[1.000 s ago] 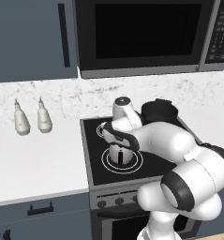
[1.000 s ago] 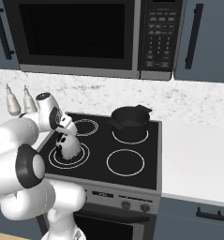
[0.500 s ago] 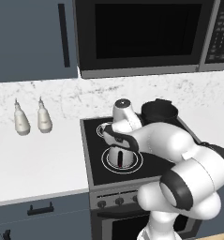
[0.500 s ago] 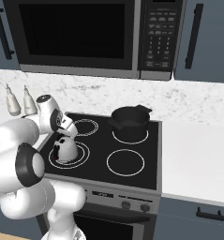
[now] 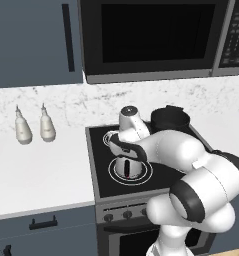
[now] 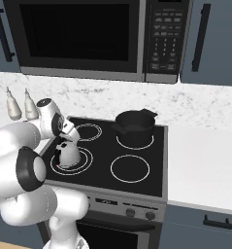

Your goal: Pick the kettle from the counter and place it on a stove burner. Then turn the burner on.

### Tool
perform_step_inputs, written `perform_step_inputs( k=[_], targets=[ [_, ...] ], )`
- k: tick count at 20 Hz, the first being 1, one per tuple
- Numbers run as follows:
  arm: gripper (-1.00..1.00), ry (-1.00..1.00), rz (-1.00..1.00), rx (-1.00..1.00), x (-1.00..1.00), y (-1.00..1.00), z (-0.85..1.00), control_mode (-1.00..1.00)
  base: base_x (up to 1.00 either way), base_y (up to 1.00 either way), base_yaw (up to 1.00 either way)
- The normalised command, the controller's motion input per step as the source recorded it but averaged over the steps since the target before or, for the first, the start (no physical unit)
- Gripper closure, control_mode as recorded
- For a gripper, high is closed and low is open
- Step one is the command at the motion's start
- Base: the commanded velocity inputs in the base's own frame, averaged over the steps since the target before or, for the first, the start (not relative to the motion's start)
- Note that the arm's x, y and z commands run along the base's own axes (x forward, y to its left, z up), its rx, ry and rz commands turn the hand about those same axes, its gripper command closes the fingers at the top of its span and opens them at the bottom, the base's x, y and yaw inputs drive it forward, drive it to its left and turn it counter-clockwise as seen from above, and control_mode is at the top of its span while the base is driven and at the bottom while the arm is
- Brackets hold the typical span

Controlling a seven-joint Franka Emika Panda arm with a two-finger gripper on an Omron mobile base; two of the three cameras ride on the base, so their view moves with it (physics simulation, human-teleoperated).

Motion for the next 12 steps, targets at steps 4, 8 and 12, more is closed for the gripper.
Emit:
perform_step_inputs(
  k=[4,8,12],
  targets=[
    [-1.0,0.0,0.0,0.0,-0.03,0.0,0.0,-1.0,0.0,0.0,0.0],
    [-1.0,0.0,0.0,0.0,-0.09,0.0,0.0,-1.0,0.0,0.0,0.0],
    [-1.0,0.0,0.0,0.0,-0.12,0.0,0.02,-1.0,0.0,0.0,0.0]
  ],
)
